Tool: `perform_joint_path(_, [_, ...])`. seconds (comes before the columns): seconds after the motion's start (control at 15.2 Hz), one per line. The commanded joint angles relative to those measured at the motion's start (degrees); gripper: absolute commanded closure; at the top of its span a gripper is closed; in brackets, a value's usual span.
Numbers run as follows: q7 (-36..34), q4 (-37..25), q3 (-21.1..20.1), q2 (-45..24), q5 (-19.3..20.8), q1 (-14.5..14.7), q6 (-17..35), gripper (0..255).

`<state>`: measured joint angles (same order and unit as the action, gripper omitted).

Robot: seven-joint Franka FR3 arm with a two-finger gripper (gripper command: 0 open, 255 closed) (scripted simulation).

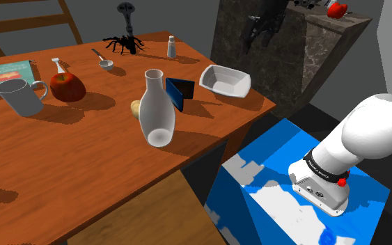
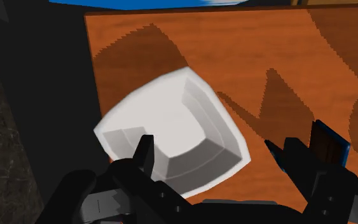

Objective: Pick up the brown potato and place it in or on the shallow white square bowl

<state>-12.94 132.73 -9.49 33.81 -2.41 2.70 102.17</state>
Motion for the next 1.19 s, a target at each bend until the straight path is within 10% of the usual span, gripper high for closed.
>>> perform_joint_path(0.0, [-2.6, -1.3, -2.1, -3.4, -0.7, 0.4, 1.4, 0])
perform_joint_path(1.12, [-24.6, -23.5, -15.1, -38.8, 4.4, 4.5, 7.7, 0])
